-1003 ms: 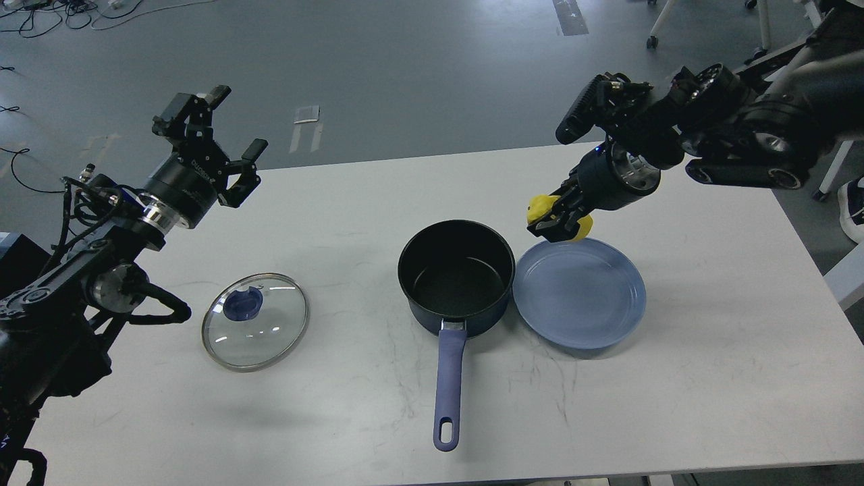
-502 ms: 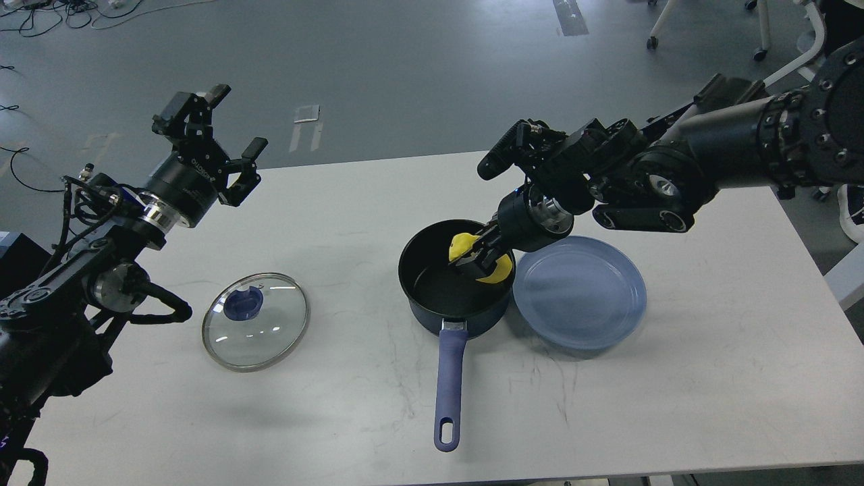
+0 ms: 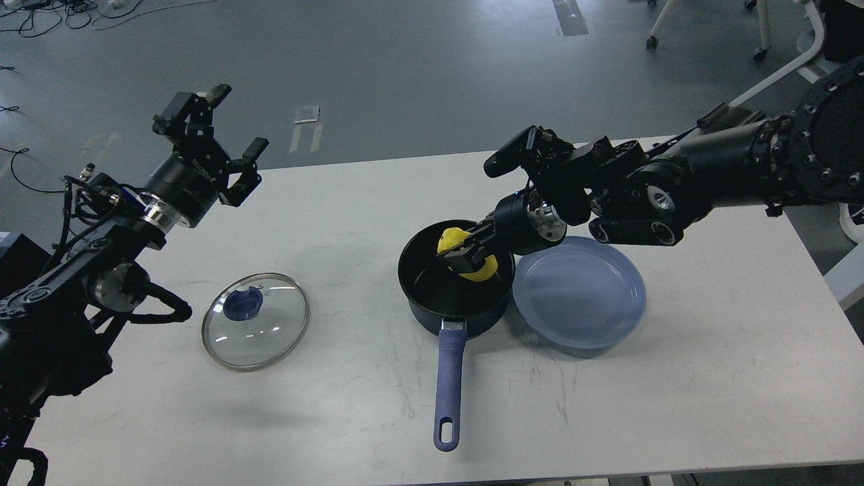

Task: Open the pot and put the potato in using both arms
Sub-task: 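Release the potato and raise the right gripper away from the pot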

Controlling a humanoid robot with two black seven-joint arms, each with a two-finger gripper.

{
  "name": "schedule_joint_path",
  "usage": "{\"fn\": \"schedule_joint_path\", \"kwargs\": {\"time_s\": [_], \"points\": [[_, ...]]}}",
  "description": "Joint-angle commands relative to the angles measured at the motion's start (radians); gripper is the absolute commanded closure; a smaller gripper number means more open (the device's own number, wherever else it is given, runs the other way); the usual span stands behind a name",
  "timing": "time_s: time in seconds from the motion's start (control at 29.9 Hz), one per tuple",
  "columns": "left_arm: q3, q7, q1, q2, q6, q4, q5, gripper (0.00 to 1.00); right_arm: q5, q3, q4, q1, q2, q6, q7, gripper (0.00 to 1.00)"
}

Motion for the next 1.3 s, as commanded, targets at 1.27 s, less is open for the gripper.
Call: {"fn": "schedule_joint_path", "kwargs": {"time_s": [1.27], "points": [[0.009,0.0,0.006,-0.01,0.0,-0.011,0.002,0.02,0.6,1.028,-0.083,-0.744,-0.552,0.155,0.0,0.02]]}}
